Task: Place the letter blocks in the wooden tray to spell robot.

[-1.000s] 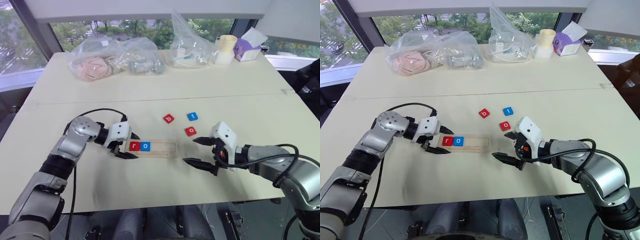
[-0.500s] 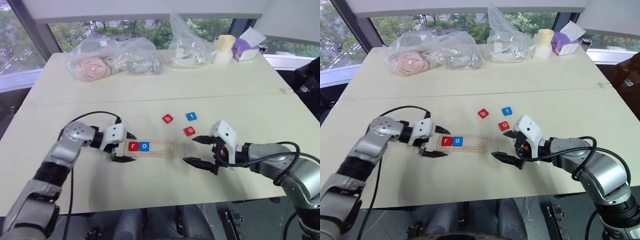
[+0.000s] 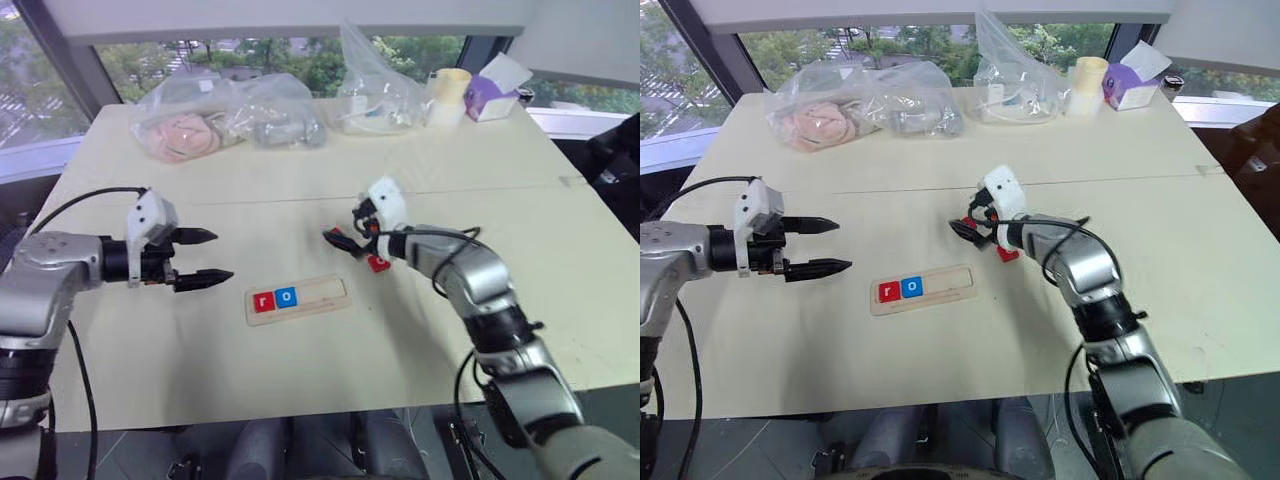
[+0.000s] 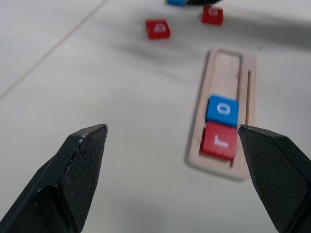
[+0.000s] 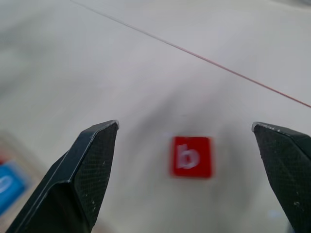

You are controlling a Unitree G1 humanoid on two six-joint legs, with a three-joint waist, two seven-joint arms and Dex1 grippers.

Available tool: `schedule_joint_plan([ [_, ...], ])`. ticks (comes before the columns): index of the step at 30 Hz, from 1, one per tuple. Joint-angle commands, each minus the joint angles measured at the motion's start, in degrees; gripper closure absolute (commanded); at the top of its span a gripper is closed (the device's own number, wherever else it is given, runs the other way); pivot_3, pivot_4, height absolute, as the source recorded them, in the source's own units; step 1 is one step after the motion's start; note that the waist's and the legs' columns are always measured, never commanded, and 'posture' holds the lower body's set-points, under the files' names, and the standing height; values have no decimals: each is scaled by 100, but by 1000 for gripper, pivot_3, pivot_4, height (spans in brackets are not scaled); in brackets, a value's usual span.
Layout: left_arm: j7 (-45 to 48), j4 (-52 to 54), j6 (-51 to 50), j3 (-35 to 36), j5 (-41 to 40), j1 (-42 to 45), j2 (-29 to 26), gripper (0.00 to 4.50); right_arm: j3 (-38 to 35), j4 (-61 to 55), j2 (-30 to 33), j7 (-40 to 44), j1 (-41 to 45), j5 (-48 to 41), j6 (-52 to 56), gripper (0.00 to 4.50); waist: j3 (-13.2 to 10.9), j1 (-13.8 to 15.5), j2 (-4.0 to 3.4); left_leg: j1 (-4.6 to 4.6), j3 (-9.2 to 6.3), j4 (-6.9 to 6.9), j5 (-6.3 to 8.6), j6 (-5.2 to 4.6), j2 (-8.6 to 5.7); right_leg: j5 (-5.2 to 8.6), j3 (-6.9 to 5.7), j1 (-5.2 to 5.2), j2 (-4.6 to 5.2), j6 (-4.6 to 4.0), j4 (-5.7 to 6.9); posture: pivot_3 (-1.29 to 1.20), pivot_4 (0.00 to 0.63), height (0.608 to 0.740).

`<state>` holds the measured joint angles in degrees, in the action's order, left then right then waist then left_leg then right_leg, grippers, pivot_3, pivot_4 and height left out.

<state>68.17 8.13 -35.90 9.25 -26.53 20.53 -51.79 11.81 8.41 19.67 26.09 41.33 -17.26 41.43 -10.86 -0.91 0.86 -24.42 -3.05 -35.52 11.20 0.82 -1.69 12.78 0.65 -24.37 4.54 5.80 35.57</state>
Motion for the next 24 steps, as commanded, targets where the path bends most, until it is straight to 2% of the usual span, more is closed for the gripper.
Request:
schedule_joint_plan([
  [1,-225,627,-476,515,-494,-105,-155,28,45,467,-197,64,279,286,-277,0,0,-6,0,0,0,0,0,0,0,0,0,0,-1,0,1,0,150,740],
  [7,-720,1410,-1107,1046,-1099,-559,-144,28,82,866,-500,-7,423,597,-152,0,0,-30,0,9,0,0,0,1,0,4,3,-3,-1,-7,23,0,150,740],
  [13,-1107,1599,-1184,1153,-1305,-868,-45,28,83,1031,-743,-109,398,823,-118,0,0,-27,-1,15,-1,0,0,1,0,10,4,-8,-3,-17,44,0,150,740],
  [15,-1161,1580,-1158,1123,-1318,-877,-42,0,139,1101,-785,-156,348,959,-175,562,0,-25,-1,16,-1,1,0,1,0,10,4,-8,-4,-17,44,0,150,740],
  [17,-1198,1566,-1139,1098,-1336,-868,-46,0,166,1107,-807,-150,308,1055,-219,1363,0,-23,-1,16,-1,1,0,2,-1,10,4,-8,-3,-17,44,0,150,740],
  [20,-1207,1527,-1072,994,-1316,-845,-51,0,117,1100,-847,-207,292,1148,-223,3050,0,-29,-1,16,-1,1,0,2,-1,10,4,-8,-3,-17,44,0,150,740],
  [21,-1208,1517,-1050,961,-1309,-835,-50,0,91,1100,-859,-232,294,1171,-246,3336,0,-30,-1,17,-1,3,0,2,-1,10,4,-8,-4,-17,44,0,150,740],
  [24,-1196,1549,-1016,762,-1322,-701,-11,0,-198,764,-868,-533,319,1207,-384,3320,-1,-19,-1,18,-1,6,-1,3,-1,10,4,-9,-4,-17,44,0,150,740],
])
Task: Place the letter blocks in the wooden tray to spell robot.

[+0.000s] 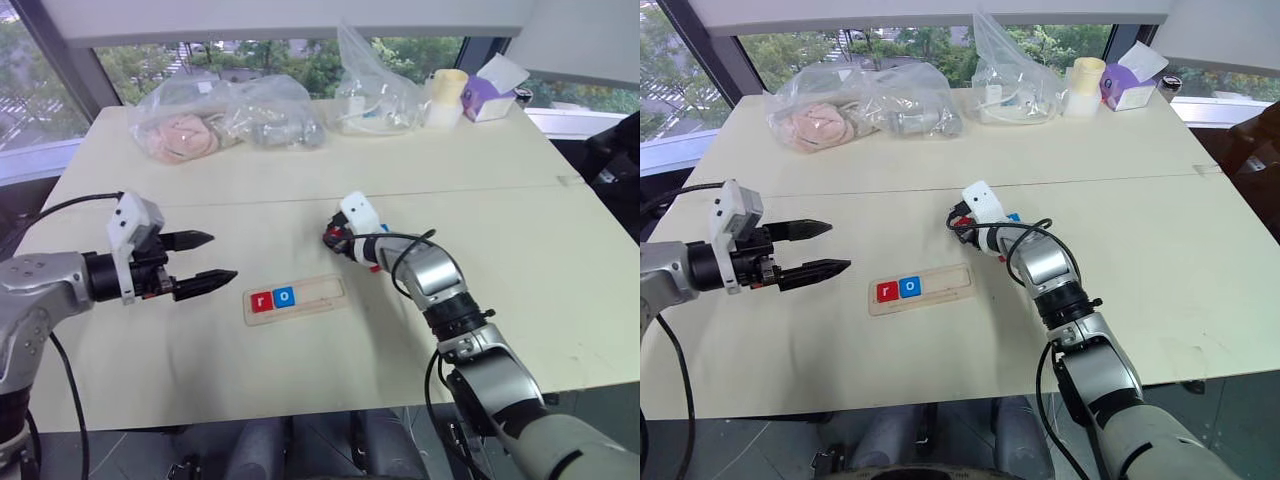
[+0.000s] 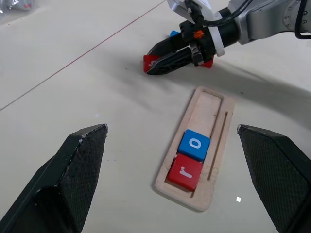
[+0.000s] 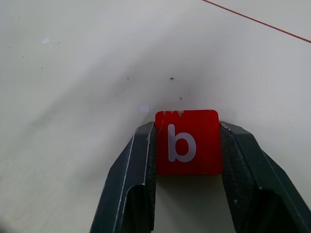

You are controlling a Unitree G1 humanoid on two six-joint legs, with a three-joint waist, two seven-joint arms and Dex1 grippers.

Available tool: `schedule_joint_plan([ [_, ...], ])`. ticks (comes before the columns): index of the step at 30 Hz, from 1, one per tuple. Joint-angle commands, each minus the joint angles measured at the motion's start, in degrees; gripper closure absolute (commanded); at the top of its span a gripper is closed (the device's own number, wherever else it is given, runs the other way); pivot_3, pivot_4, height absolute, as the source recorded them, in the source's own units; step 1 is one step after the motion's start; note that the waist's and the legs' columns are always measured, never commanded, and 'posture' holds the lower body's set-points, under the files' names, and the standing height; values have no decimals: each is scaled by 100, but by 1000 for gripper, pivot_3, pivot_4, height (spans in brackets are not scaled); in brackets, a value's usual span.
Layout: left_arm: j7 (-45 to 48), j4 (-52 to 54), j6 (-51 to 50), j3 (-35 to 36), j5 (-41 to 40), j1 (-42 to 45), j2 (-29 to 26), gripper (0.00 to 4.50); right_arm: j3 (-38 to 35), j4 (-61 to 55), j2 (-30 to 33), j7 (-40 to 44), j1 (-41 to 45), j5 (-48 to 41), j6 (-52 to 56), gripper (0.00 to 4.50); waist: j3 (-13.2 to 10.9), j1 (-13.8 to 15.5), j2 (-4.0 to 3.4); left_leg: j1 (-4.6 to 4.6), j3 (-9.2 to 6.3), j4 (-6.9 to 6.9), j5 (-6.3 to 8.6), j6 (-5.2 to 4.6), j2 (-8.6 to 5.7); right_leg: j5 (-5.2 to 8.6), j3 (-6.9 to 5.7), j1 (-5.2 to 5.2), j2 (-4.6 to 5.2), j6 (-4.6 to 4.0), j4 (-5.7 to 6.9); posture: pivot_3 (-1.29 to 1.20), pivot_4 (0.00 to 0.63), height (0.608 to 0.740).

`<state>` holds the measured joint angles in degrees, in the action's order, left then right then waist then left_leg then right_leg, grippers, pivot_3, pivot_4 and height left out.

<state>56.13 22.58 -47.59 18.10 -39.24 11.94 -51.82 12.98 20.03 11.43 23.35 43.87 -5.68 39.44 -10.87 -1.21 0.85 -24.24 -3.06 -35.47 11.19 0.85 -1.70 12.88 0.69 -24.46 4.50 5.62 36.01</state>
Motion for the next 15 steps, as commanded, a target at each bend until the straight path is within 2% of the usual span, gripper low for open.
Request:
schedule_joint_plan([
  [1,13,121,172,-194,-41,194,-12,0,-465,-640,-44,-403,31,23,-169,3320,0,18,0,0,0,0,0,1,-1,0,0,0,0,0,0,0,150,740],
  [2,8,141,183,-237,-39,209,-21,0,-562,-813,-44,-492,-4,1,-143,3320,0,22,-1,-1,0,0,-1,1,-1,0,0,0,1,0,0,0,150,740],
  [4,73,218,270,-432,91,190,-132,0,-883,-1966,36,-732,-392,-94,365,3320,-1,36,-1,-3,0,1,-1,2,-2,0,1,-2,2,0,-1,0,150,740],
  [9,148,370,350,-921,148,353,-100,0,-1713,-5074,207,-1022,-1539,-495,2976,3320,1,54,0,-6,-9,16,-1,2,-3,3,1,-6,4,0,-2,0,150,740],
  [12,180,326,392,-1162,140,604,-11,0,-2280,-6171,199,-1026,-1811,-623,4634,3320,0,38,-2,-1,-6,13,-3,3,-2,7,2,-3,3,-8,-3,0,150,740],
  [15,187,201,444,-1277,159,798,65,0,-2592,-6665,-29,-1138,-2029,-648,5291,3320,1,23,-2,4,-4,16,-3,4,1,16,0,-2,2,-17,-4,0,150,740],
])
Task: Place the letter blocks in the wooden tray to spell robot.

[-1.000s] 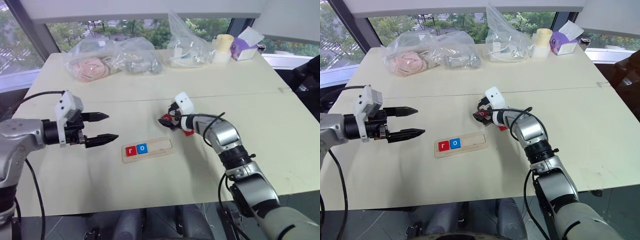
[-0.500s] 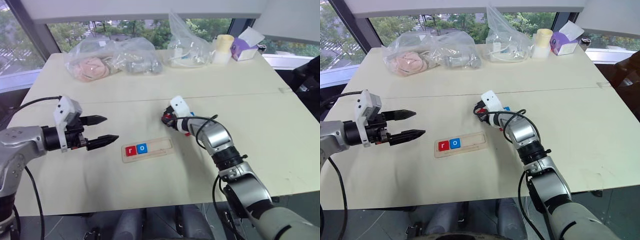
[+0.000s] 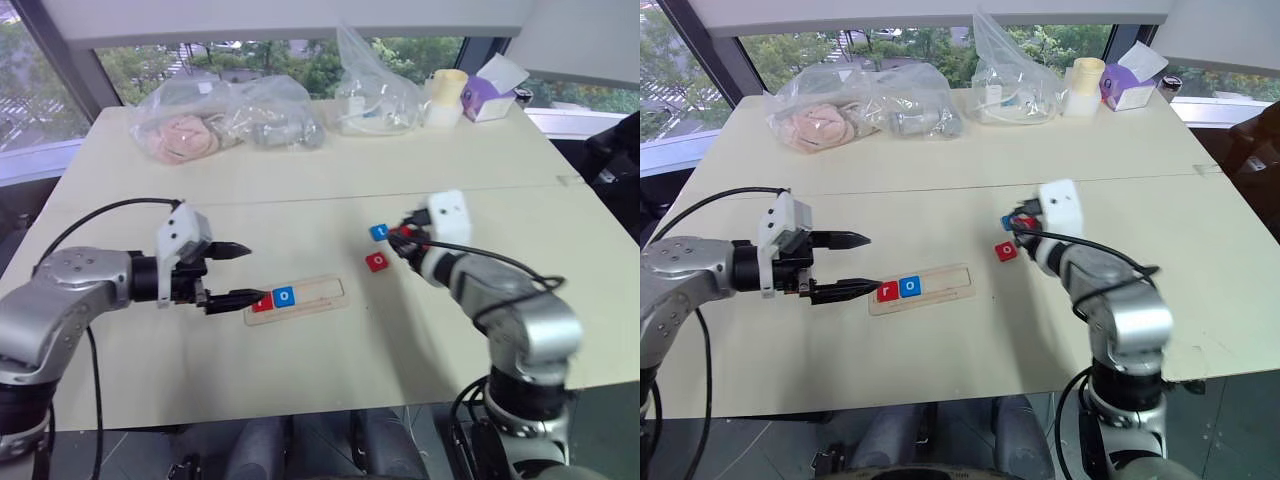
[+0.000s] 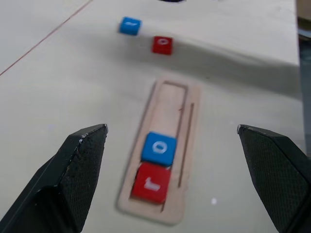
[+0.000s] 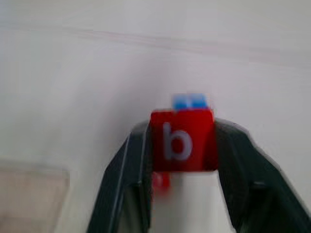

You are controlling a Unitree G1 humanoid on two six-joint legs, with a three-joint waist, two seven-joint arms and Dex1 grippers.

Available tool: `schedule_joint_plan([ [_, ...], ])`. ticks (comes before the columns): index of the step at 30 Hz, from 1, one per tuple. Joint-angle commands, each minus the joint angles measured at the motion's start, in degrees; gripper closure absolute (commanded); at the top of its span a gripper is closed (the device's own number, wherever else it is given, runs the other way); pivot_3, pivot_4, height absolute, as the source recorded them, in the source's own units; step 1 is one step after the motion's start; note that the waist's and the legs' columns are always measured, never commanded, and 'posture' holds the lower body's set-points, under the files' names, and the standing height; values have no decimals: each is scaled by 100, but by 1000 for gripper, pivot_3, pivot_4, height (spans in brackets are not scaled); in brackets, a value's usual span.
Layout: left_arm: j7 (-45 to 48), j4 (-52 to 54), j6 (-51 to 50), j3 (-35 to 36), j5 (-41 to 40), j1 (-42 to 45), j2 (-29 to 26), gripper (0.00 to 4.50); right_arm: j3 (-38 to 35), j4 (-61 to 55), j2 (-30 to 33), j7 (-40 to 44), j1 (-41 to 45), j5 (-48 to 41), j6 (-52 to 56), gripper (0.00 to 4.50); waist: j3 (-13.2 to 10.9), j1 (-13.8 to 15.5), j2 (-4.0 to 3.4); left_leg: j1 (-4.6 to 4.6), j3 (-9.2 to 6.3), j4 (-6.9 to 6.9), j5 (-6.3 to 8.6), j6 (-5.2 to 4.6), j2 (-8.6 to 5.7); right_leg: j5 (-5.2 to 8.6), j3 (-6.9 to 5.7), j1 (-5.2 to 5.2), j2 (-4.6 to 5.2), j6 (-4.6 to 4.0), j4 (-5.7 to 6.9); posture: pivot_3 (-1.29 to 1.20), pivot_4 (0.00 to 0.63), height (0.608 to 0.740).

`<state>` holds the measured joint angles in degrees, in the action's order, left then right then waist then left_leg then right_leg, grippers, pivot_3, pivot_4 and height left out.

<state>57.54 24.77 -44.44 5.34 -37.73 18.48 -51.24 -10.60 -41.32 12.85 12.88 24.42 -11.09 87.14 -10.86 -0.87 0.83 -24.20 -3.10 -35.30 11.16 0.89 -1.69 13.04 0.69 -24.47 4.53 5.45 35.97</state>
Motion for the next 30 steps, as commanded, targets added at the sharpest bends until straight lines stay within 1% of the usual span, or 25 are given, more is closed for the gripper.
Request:
schedule_joint_plan([
  [1,66,-94,200,-106,111,228,9,0,-448,-626,-560,-242,-336,-96,536,3320,0,-15,1,0,2,3,0,0,2,1,0,-2,-2,-1,-1,0,150,740],
  [3,120,-178,278,-267,243,326,-23,0,-746,-711,-1176,-526,-682,-52,536,3320,1,-5,1,1,1,10,0,0,5,4,-2,-5,-6,-3,-1,0,150,740],
  [4,175,-187,318,-338,290,350,-51,0,-788,-739,-1374,-663,-786,-9,536,3320,1,-13,0,1,1,14,0,0,6,4,-1,-6,-9,-3,0,0,150,740],
  [6,209,-194,342,-415,320,409,-25,0,-683,-767,-1484,-834,-844,-2,536,3320,-6,-26,-11,0,6,13,0,0,8,4,2,-9,-10,-4,1,0,150,740],
  [9,265,-118,313,-542,270,484,27,0,-534,-773,-1597,-1019,-902,-71,536,3320,-3,-14,-7,-2,9,5,0,0,6,3,3,-7,-4,-3,-2,0,150,740],
  [13,477,-17,560,-1018,719,287,-193,0,-350,-764,-1783,-1169,-1081,-161,536,3320,-3,-21,-8,-2,6,11,0,0,6,4,2,-8,-5,-4,-2,0,150,740],
  [18,449,-63,614,-1077,782,239,-97,0,-260,-681,-1973,-1314,-1260,-216,536,3320,-3,-23,-9,-6,5,10,0,0,7,4,2,-12,-4,-4,-4,0,150,740],
  [19,450,-68,626,-1084,799,230,-91,0,-259,-674,-1989,-1341,-1270,-225,536,2820,-3,-19,-9,-6,4,10,0,1,7,4,2,-11,-4,-4,-6,0,150,740],
  [20,454,-87,641,-1083,813,226,-85,0,-264,-670,-2006,-1352,-1273,-248,536,2228,-4,-16,-9,-6,4,10,0,1,7,4,1,-11,-3,-4,-7,0,150,740],
  [21,463,-106,651,-1079,822,227,-80,0,-262,-670,-2004,-1366,-1273,-271,536,1752,-4,-16,-9,-8,3,11,0,1,7,4,0,-11,-3,-4,-10,0,150,740],
  [22,469,-119,658,-1079,833,230,-75,0,-264,-666,-1999,-1374,-1272,-290,536,1366,-4,-17,-9,-8,4,11,0,1,7,4,1,-11,-3,-4,-11,0,150,740],
  [24,478,-128,659,-1078,849,232,-63,0,-268,-662,-1989,-1392,-1272,-320,536,335,-4,-19,-9,-9,4,11,0,1,7,4,0,-11,-3,-4,-14,0,150,740],
  [25,493,-144,565,-964,690,285,-14,0,-253,-698,-1868,-1373,-1209,-331,536,16,-4,-19,-9,-9,4,12,0,1,7,4,0,-11,-3,-4,-14,0,150,740],
  [26,542,-154,487,-861,551,328,-7,0,-355,-737,-1692,-1254,-1047,-379,536,16,-4,-19,-9,-9,3,12,0,1,7,4,0,-11,-3,-4,-14,0,150,740],
  [27,620,-168,454,-820,497,342,-56,0,-366,-768,-1309,-1051,-855,-433,526,16,-4,-19,-9,-10,3,12,0,1,7,4,0,-11,-3,-4,-14,0,150,740],
  [29,798,-216,577,-893,624,280,-232,0,-440,-649,-657,-557,-603,-607,155,16,-10,-25,-18,-13,4,7,0,1,7,3,-1,-12,-2,-4,-16,0,150,740],
  [30,871,-250,618,-926,652,246,-282,0,-451,-510,-280,-133,-547,-814,-140,16,-9,-25,-16,-15,7,6,0,1,5,3,-1,-10,2,-4,-22,0,150,740],
])
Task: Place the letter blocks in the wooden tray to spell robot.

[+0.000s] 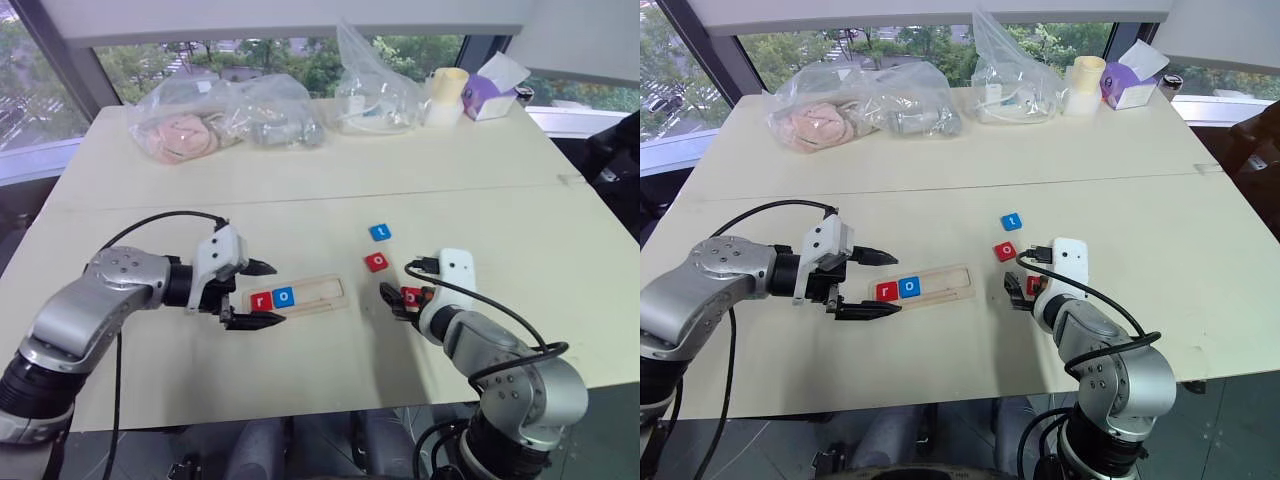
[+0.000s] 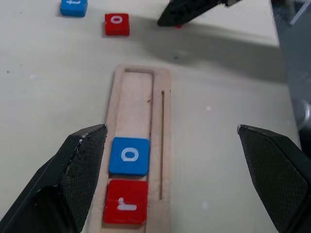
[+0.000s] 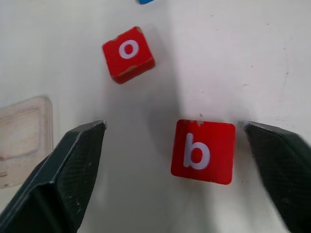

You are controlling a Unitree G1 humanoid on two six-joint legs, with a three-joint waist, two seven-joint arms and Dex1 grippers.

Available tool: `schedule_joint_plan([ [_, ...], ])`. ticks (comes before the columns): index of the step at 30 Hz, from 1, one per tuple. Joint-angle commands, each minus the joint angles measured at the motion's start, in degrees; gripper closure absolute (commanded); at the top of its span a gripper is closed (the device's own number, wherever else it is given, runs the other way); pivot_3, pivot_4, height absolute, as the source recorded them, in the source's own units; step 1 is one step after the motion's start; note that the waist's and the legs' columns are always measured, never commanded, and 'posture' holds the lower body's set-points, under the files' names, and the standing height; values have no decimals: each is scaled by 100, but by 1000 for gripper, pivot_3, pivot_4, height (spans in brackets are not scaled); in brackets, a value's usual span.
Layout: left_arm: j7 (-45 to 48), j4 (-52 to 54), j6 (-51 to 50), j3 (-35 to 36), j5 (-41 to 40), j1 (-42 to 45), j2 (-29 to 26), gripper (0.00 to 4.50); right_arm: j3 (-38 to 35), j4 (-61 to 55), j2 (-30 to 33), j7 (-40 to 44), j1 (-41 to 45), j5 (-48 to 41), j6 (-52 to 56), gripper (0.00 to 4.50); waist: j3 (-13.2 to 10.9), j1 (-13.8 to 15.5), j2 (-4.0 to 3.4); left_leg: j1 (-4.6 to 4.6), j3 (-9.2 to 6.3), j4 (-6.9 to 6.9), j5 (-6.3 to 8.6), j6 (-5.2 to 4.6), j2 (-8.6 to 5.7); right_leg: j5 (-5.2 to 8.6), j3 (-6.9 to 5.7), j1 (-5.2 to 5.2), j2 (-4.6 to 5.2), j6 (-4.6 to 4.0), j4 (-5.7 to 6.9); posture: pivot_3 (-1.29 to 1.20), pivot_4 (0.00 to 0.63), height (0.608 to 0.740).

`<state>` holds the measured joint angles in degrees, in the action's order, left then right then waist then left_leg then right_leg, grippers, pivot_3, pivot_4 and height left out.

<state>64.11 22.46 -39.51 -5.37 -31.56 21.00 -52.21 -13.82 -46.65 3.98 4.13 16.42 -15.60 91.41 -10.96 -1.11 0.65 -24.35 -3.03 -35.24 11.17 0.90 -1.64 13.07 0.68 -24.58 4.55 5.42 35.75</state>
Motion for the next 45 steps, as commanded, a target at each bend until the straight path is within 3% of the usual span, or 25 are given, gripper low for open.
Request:
schedule_joint_plan([
  [1,260,-45,141,131,22,-17,-198,0,-161,172,938,1188,267,-575,-890,16,1,-1,2,0,0,0,0,0,0,0,-1,3,0,0,-6,0,150,740],
  [5,397,-74,92,113,-144,100,-123,0,84,655,2594,3351,-381,-985,-2872,16,0,44,3,-8,-1,18,2,-3,2,1,-29,16,-3,2,-46,0,150,740],
  [8,568,-140,278,-116,86,194,-145,0,449,1363,3842,5030,-1225,-696,-4779,16,0,47,5,-14,4,16,13,-21,-1,9,-35,26,1,17,-59,0,150,740],
  [12,557,-69,192,-196,51,340,-17,0,755,2943,4313,5651,-1116,-233,-6450,16,-6,-7,14,-3,31,-3,17,-28,0,-2,-16,32,1,21,-56,0,150,740],
  [16,500,22,74,-117,16,277,-16,0,1138,4110,4280,6000,-810,104,-7524,16,-7,9,18,6,53,-20,17,-27,21,-9,-12,35,-7,27,-53,0,150,740],
  [25,374,76,52,31,53,83,-121,0,1644,5377,4008,6214,-277,445,-8692,16,-8,36,18,4,72,-21,16,-27,24,-21,-1,28,-7,13,-49,0,150,740],
  [28,356,89,58,94,69,-7,-195,0,1632,5497,3962,6355,-212,358,-8813,834,-7,31,18,9,76,-27,17,-27,24,-22,3,32,-7,14,-42,0,150,740],
  [33,357,43,104,209,92,-155,-312,0,1643,5403,3979,6369,-230,333,-8738,3342,-7,38,18,11,79,-28,17,-27,25,-22,8,32,-7,14,-39,0,150,740],
  [38,231,-282,57,597,-81,-381,-270,0,1583,4535,3661,6114,331,-340,-7524,3348,-7,-5,18,14,86,-28,17,-27,26,-22,16,27,-7,13,-33,0,150,740],
  [45,325,-625,368,1016,180,-980,-699,0,2810,3995,2930,6098,1566,88,-6996,3348,-6,39,20,23,96,-3,17,-27,34,-21,24,12,-15,12,-26,0,150,740],
])
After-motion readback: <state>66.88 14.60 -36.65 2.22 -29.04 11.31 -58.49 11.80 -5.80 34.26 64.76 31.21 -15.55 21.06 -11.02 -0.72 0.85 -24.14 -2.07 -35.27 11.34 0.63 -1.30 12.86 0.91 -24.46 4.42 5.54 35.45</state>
